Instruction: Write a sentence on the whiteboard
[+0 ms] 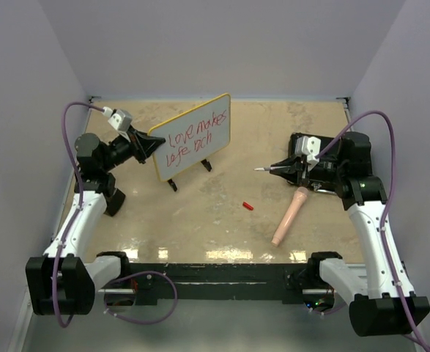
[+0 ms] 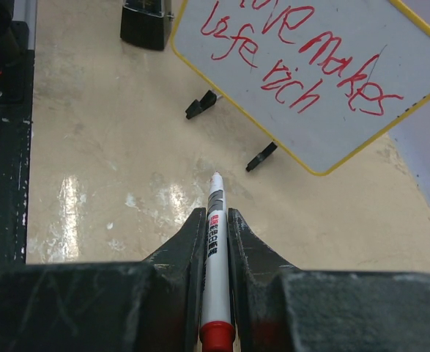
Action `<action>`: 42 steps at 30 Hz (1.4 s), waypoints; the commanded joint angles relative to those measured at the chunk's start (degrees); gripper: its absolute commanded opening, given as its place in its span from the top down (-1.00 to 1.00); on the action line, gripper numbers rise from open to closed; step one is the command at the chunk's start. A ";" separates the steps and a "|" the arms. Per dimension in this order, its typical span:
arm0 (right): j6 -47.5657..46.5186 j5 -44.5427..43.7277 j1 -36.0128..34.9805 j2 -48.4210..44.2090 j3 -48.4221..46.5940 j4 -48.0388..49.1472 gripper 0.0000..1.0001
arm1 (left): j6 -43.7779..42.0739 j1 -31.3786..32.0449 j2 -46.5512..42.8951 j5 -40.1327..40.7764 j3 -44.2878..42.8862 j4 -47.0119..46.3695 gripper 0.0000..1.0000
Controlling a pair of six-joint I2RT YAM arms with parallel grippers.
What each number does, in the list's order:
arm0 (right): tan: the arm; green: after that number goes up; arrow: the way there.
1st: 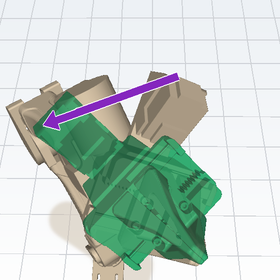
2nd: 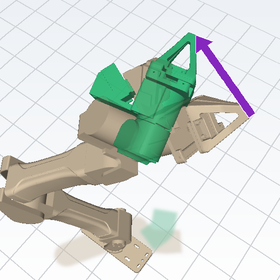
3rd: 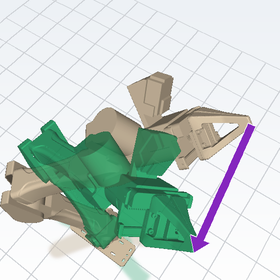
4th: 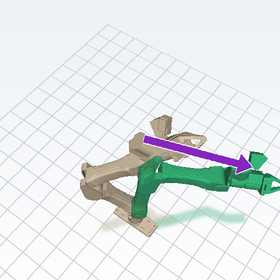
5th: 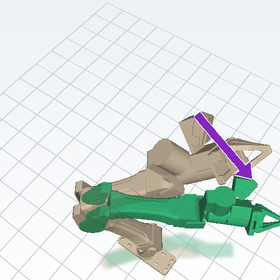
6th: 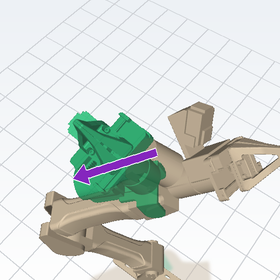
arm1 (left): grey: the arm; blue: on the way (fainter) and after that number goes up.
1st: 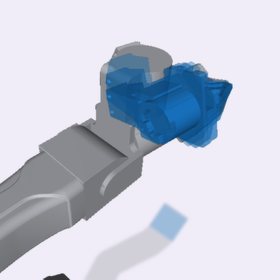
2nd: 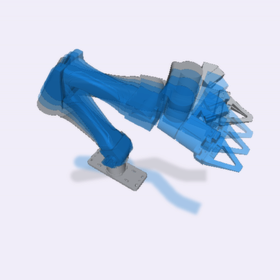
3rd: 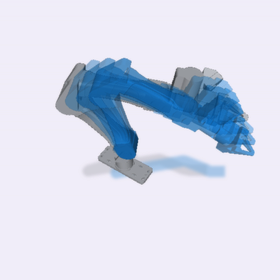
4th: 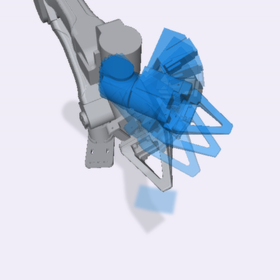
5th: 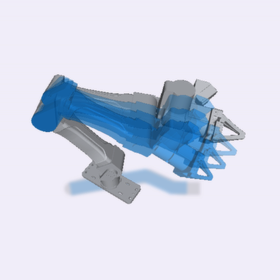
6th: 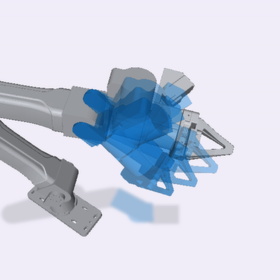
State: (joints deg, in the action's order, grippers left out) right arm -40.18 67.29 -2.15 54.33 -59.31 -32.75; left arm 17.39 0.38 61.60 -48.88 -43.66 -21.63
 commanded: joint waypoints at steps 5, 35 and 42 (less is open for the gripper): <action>-0.95 2.59 0.31 -1.68 0.95 0.15 1.00 | 4.76 -7.67 4.31 -10.79 0.15 -18.61 1.00; -3.67 2.94 0.31 0.17 2.35 -0.56 1.00 | 39.21 1.20 -5.69 4.05 19.84 -34.62 1.00; -4.20 1.80 0.31 1.13 2.80 -0.56 1.00 | 41.41 2.08 -8.87 5.99 24.85 -33.57 1.00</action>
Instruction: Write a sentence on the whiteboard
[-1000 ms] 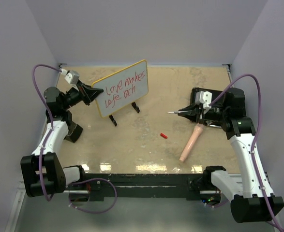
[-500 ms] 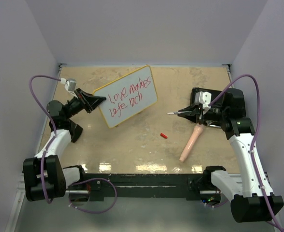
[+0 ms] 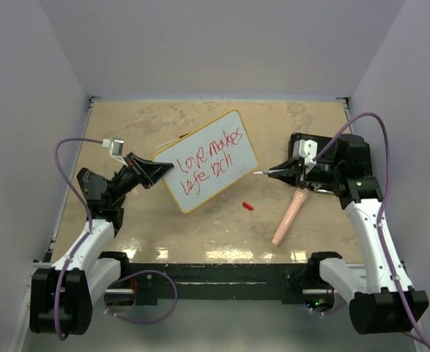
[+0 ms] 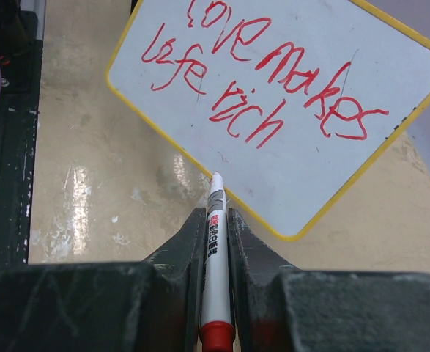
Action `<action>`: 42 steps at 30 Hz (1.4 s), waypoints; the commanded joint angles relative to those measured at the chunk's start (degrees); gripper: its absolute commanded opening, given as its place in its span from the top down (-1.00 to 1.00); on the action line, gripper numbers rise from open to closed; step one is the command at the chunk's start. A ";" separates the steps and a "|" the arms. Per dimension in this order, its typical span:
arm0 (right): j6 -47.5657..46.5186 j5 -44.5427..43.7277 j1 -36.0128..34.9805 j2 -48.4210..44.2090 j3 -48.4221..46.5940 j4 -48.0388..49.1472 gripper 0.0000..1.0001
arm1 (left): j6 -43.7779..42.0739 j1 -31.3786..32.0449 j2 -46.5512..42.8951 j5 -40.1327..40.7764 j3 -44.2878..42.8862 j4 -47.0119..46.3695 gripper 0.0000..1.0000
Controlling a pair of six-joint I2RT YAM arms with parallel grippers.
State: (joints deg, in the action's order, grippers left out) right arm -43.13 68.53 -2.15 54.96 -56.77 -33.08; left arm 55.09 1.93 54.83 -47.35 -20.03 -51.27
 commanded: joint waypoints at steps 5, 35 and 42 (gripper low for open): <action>-1.34 -3.48 -0.39 1.99 -2.37 -1.98 1.00 | 7.04 2.02 -3.06 6.22 3.86 -5.77 1.00; 6.66 -29.42 -12.96 5.60 -1.67 6.89 1.00 | 11.27 11.34 4.32 12.20 5.27 -14.21 1.00; 7.71 -31.88 -13.05 5.77 -0.80 8.64 1.00 | 11.35 11.60 4.50 12.11 5.27 -14.56 1.00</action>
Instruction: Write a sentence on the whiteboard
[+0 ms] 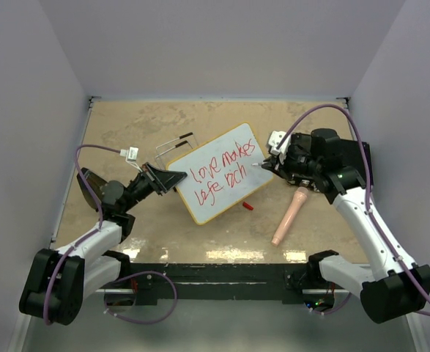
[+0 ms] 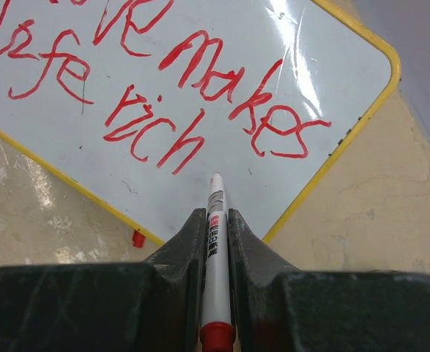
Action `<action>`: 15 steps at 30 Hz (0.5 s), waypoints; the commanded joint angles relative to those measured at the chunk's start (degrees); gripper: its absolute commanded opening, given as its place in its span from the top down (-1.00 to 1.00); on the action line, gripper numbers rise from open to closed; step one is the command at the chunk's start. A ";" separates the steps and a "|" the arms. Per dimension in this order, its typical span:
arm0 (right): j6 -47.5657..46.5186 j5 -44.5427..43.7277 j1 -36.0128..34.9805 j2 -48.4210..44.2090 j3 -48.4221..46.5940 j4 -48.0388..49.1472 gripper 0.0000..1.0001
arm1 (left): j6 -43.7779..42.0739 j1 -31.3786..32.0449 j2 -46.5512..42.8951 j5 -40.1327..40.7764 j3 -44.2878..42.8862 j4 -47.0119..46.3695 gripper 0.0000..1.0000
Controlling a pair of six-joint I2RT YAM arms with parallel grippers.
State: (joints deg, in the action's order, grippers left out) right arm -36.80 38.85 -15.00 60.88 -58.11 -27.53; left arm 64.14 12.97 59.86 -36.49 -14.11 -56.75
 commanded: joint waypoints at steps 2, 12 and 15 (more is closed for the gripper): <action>1.55 -2.46 -0.20 0.46 0.54 3.18 1.00 | 2.31 0.48 -0.53 1.16 -0.74 -9.17 1.00; 1.99 -2.29 -0.55 1.61 0.28 3.89 1.00 | 2.92 0.91 0.17 0.63 -0.57 -11.10 1.00; 1.99 -1.32 -0.64 1.96 0.19 3.89 1.00 | 3.19 1.00 0.52 0.54 -0.66 -11.63 1.00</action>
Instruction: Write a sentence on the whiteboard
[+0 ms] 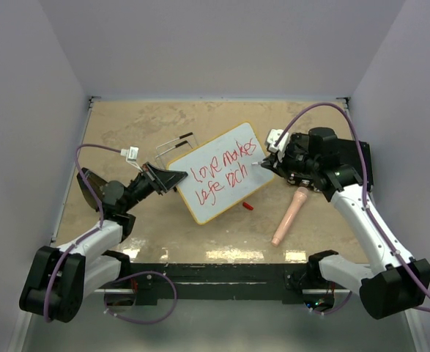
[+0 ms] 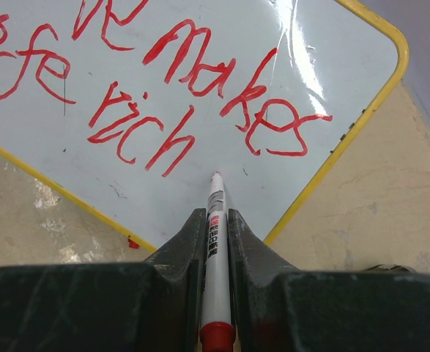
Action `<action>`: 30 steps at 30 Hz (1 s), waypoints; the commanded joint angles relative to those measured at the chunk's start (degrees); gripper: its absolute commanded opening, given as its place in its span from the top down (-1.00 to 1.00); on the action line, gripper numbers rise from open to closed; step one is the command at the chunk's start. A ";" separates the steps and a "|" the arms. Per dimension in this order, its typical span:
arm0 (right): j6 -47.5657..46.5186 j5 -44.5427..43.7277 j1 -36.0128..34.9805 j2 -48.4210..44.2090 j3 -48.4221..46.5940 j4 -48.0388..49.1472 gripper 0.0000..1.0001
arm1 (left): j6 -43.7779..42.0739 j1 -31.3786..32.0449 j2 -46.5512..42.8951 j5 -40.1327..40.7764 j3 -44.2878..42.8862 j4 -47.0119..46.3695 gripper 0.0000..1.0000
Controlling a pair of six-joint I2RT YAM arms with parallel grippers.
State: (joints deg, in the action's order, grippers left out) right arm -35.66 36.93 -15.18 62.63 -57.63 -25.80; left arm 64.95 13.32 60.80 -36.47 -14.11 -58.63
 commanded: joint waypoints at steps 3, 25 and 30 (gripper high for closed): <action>0.68 1.39 -0.55 0.30 -0.29 2.25 1.00 | 2.38 0.65 -0.41 0.52 -0.57 -9.92 1.00; -3.71 1.84 -0.82 -0.05 0.15 -3.64 1.00 | 1.59 0.65 -0.94 1.40 -0.39 -9.05 1.00; -3.01 0.08 -0.82 0.03 0.06 -3.03 1.00 | 1.50 0.74 -1.12 1.31 -0.39 -8.87 1.00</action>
State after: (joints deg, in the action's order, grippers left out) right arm -38.39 38.52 -15.75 63.59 -57.63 -29.15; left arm 64.95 13.61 61.12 -35.99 -13.37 -59.07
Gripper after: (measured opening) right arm 0.144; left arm 0.078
